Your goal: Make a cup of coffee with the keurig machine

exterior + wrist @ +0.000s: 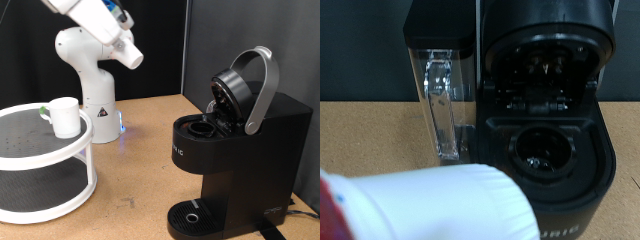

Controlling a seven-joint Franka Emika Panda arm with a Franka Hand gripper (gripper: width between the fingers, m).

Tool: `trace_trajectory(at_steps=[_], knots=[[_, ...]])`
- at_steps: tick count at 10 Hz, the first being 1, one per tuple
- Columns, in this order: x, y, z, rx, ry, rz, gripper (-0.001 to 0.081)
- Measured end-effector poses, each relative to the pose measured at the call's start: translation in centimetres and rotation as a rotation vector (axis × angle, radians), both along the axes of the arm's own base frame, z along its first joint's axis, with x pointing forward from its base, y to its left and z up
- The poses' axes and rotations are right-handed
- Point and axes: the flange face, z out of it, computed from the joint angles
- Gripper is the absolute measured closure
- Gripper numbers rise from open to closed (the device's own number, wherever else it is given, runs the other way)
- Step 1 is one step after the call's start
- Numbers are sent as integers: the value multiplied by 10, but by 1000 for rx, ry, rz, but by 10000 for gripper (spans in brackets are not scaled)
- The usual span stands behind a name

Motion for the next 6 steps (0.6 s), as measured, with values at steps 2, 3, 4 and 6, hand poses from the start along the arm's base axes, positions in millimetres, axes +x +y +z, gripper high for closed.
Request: trace_trajectory(at_steps=[2, 3, 4, 6], knots=[[15, 17, 1, -4, 19, -8, 777], [19, 21, 1, -9, 19, -30, 777], [17, 21, 0, -5, 24, -21, 777], [15, 23, 1, 9, 24, 35, 777]])
